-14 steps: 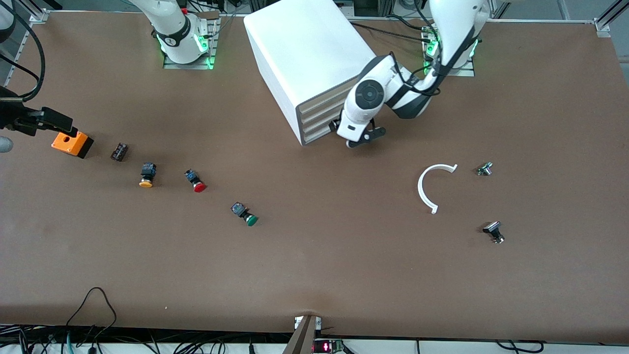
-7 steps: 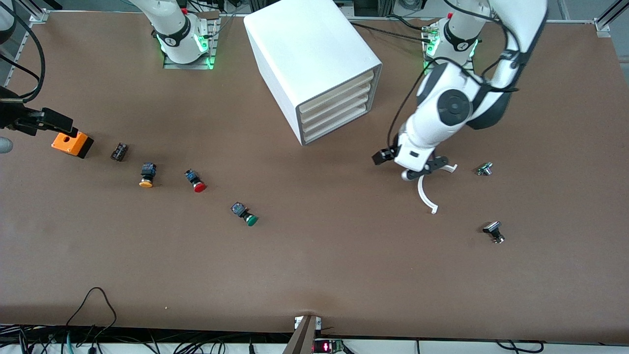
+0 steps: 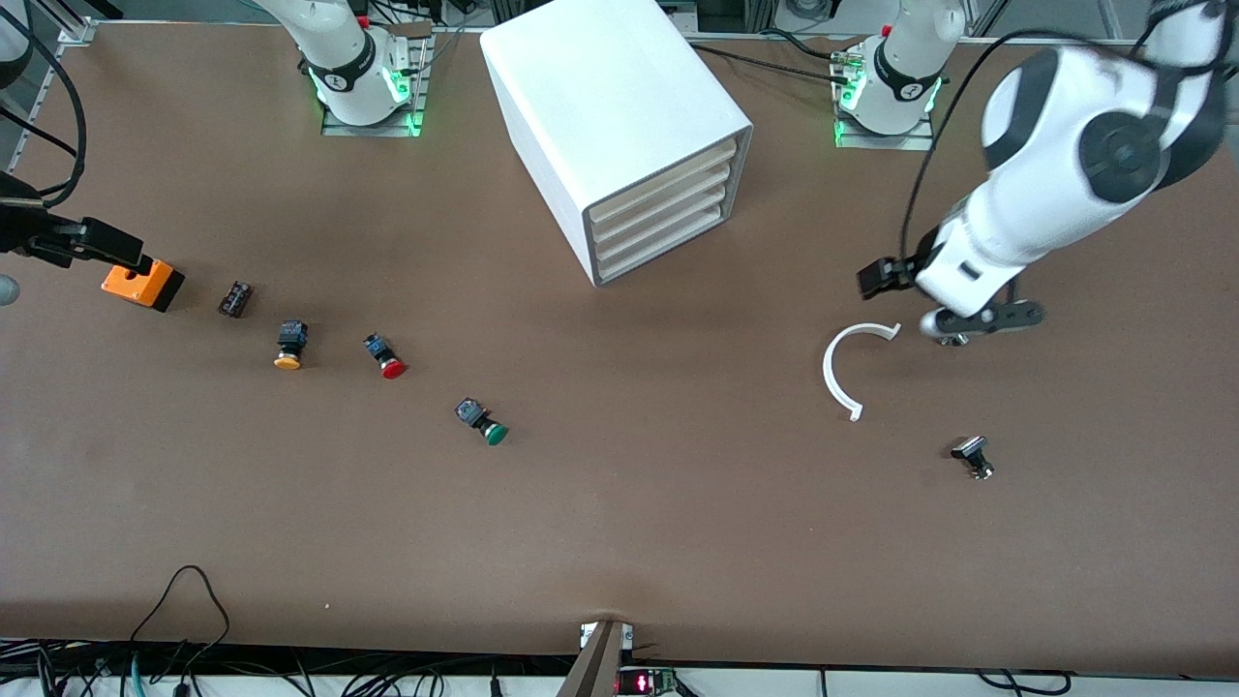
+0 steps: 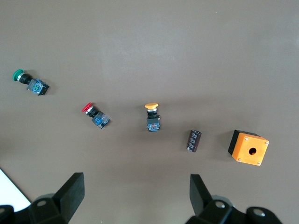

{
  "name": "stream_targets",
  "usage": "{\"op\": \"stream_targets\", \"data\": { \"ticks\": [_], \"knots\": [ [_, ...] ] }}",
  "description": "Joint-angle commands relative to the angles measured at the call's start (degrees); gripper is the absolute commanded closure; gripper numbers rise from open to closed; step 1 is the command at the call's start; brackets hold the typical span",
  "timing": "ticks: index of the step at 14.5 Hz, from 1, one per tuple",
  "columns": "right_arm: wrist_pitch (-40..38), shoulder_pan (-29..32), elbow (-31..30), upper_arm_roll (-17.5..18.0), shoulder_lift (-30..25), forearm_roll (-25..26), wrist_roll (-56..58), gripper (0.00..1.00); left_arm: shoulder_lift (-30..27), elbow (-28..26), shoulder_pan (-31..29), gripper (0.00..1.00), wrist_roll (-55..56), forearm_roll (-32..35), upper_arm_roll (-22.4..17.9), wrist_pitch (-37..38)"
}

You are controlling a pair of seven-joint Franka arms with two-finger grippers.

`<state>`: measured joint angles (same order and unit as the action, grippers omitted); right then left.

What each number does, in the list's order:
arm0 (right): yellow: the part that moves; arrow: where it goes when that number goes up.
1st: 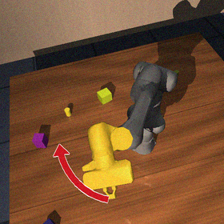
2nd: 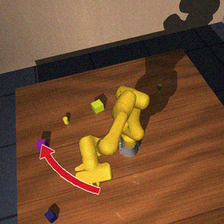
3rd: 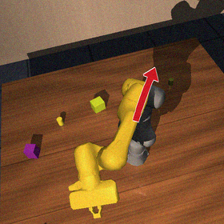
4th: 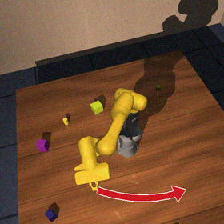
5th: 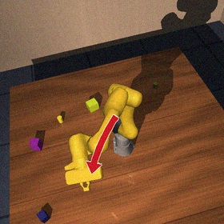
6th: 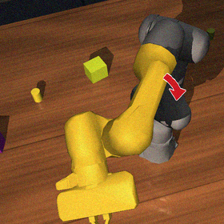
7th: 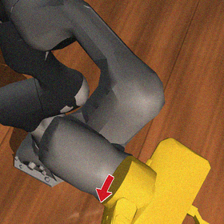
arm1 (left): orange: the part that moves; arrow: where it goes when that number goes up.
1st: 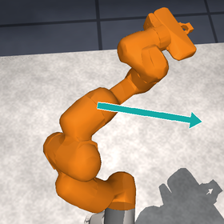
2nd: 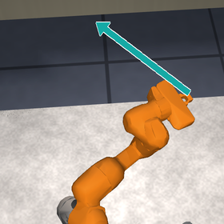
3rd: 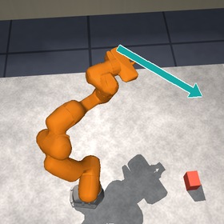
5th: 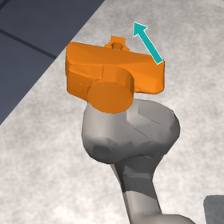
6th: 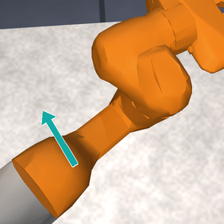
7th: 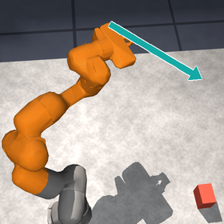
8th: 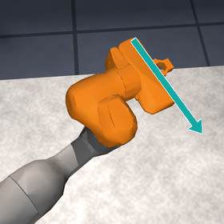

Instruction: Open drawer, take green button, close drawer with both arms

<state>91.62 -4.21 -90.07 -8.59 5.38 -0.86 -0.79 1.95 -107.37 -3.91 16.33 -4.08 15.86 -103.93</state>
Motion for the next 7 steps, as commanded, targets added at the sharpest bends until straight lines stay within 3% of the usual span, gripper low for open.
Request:
{"op": "stream_targets", "data": {
  "ticks": [1,4,7],
  "knots": [
    [1.71,-0.01,-3.18,0.67,-2.47,0.95,0.70,0.00,-6.50,-1.36,0.13,0.01,-10.57,4.32,-2.41,3.37],
    [4.17,-0.01,-9.75,0.76,-7.38,0.95,0.70,0.00,-8.27,-0.74,-0.04,0.01,-20.09,6.45,-5.05,4.87],
    [3.04,-1.06,-10.04,1.37,-7.31,2.61,0.18,0.00,-7.75,1.54,-0.57,0.01,-23.35,6.54,-7.25,5.31]
  ]
}}
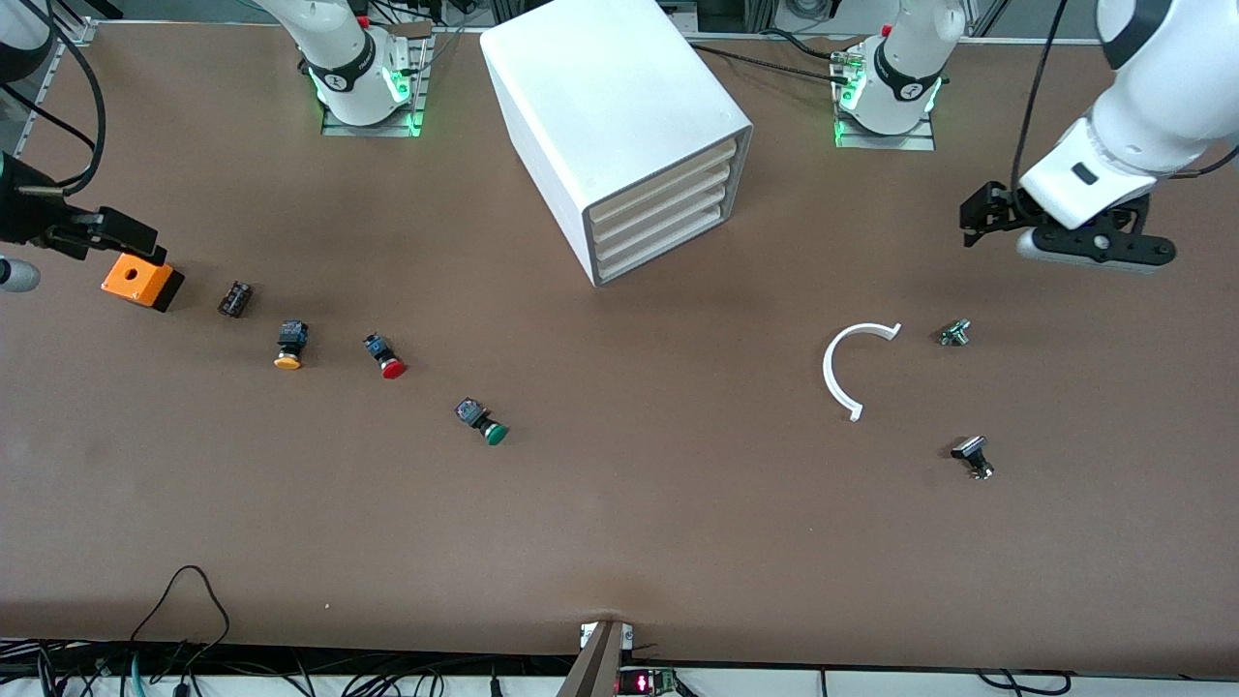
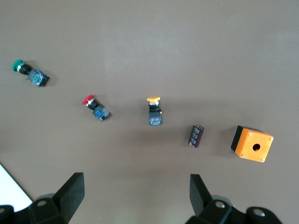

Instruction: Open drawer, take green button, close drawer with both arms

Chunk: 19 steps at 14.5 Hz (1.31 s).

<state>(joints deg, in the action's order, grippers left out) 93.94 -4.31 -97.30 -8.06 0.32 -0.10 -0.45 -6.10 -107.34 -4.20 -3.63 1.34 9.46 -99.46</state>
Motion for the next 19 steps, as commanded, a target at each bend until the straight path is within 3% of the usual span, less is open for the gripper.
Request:
{"op": "stream_targets", "data": {
  "ticks": [1,4,10,19],
  "knots": [
    [0.63,-1.14,-2.80,1.02,-2.26,2.47,-0.42,0.00,1.26,2.91,-0.28,0.01,-3.58,1.12,-0.85,0.76],
    [0.45,-1.15,-2.63,0.94,-2.35,1.78,-1.13,0.00,4.07,6.79,-1.24,0.00,-3.40,1.03,-0.85,0.58],
    [1.50,-1.23,-2.36,1.11,-2.17,1.51,-1.30,0.00,4.25,7.06,-3.96,0.01,-0.59,-2.22,-0.76,0.23],
    [2.39,-1.23,-1.22,0.94,-1.12,1.60,-0.25,0.00,5.40,9.43,-3.71,0.00,-0.50,-1.25,-0.06,0.32]
  ]
}}
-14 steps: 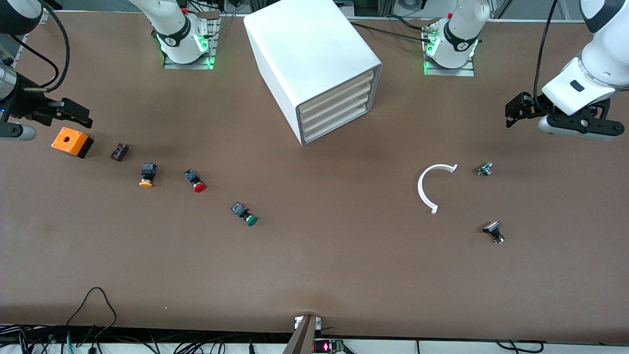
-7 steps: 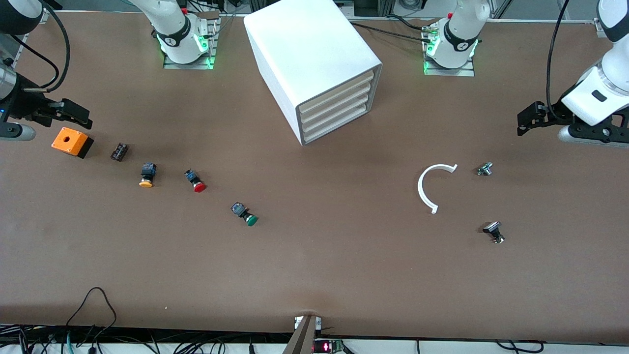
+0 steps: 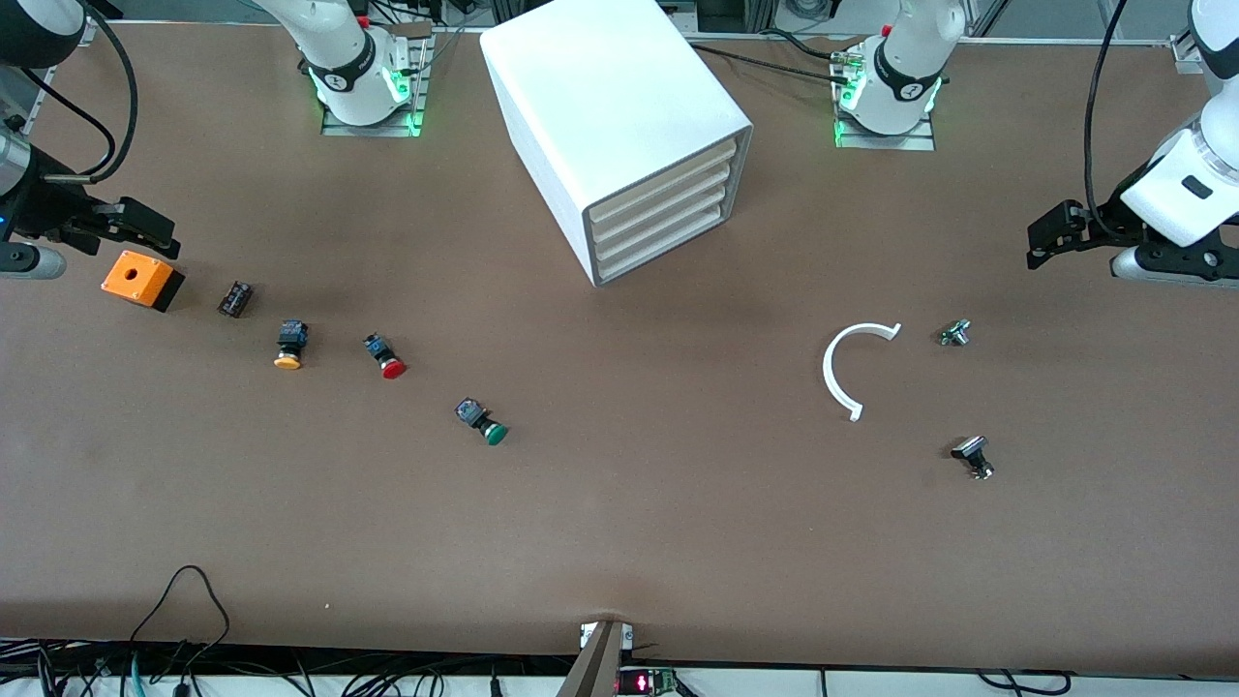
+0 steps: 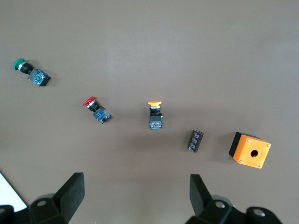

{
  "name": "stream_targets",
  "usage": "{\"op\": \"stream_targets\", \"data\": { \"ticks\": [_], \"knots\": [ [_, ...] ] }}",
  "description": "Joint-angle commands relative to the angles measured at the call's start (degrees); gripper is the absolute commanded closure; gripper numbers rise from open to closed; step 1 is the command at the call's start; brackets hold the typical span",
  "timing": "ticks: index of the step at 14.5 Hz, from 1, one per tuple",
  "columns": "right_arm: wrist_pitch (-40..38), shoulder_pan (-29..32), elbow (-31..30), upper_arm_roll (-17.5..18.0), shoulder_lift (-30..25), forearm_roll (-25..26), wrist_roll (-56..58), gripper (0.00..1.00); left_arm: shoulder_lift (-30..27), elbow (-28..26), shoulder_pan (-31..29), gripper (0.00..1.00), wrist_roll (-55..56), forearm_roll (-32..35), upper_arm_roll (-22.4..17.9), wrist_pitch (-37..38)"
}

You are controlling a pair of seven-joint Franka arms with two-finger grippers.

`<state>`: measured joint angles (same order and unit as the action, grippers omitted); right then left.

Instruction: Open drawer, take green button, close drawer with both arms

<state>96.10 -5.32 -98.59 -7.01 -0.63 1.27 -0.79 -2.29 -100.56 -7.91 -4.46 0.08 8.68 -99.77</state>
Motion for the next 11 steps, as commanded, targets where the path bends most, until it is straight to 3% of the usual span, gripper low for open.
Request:
{"op": "stream_targets", "data": {
  "ticks": [1,11],
  "knots": [
    [0.32,-0.21,0.07,-0.02,-0.07,0.31,0.17,0.00,1.67,2.91,0.00,0.00,0.33,0.01,0.73,0.63],
    [0.41,-0.21,0.51,-0.02,0.10,0.13,0.17,0.00,2.37,2.91,-0.44,0.00,0.42,0.01,0.46,1.51]
  ]
}}
